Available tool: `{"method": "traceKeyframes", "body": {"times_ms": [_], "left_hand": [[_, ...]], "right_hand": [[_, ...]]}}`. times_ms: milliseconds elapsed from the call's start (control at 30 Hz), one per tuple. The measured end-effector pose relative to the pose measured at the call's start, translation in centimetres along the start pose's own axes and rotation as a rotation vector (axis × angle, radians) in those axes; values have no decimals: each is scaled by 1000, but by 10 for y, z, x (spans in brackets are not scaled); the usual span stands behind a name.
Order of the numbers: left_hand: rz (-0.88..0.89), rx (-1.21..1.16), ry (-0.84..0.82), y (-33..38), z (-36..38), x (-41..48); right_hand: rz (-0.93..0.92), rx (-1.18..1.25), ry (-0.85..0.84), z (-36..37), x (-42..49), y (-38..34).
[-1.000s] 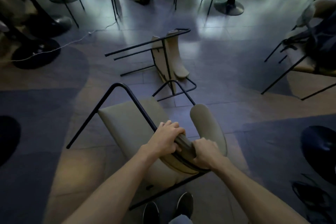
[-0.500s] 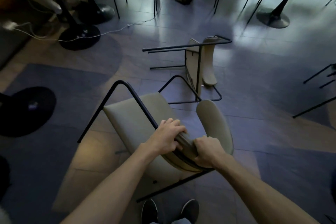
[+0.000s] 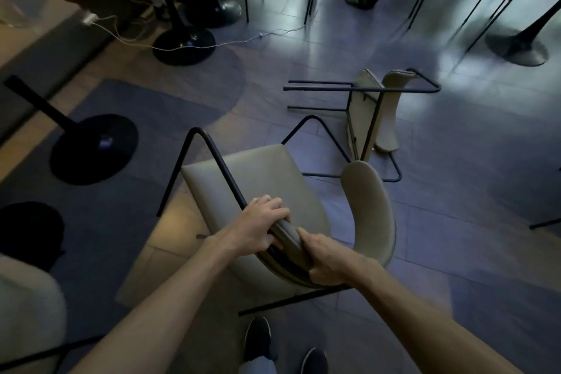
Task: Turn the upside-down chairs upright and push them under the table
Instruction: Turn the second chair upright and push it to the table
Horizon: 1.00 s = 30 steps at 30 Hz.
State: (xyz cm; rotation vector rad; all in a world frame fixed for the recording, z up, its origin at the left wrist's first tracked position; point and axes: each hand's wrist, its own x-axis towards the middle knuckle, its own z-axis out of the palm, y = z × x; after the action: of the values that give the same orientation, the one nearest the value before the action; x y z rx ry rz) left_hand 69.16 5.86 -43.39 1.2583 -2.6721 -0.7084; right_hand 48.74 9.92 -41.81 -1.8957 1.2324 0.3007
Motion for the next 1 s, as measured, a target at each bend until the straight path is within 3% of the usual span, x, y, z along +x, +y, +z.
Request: {"method": "traceKeyframes", "body": {"times_ms": [167, 400, 567, 1000], "left_hand": [[-79, 132, -72, -10, -16, -41], [-186, 561, -176, 20, -14, -74], [-341, 599, -254, 21, -14, -79], [-441, 639, -328, -29, -18, -157]], "right_hand": [[-102, 8, -15, 21, 16, -31], [-163, 65, 37, 41, 25, -59], [-180, 80, 30, 51, 26, -63], [-269, 27, 14, 94, 64, -132]]}}
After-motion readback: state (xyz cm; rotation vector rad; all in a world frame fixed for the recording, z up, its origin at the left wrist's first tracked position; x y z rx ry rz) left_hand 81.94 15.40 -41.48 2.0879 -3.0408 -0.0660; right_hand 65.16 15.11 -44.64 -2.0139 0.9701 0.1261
